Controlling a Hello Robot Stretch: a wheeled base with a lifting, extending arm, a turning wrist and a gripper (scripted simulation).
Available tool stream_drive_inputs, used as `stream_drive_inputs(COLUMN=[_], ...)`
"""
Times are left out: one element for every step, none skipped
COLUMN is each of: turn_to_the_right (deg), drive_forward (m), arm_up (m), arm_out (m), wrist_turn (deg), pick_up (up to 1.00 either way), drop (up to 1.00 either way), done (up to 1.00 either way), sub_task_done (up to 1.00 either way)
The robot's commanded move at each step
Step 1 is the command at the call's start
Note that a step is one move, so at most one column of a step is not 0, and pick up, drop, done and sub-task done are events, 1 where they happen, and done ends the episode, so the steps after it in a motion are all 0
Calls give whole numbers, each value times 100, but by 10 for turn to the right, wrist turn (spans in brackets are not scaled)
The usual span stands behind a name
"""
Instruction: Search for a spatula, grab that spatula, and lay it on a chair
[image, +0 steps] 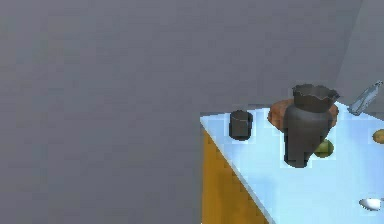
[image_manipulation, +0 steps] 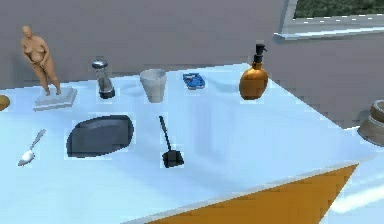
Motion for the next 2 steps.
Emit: stream_drive_inputs(turn_to_the_right=[0,0], drive_forward=[0,0], arm_up=[38,0], arm_out=[0,14], wrist_turn=[0,0], pick_up=[0,0], drop=[0,0], done=[0,0], sub_task_done=[0,0])
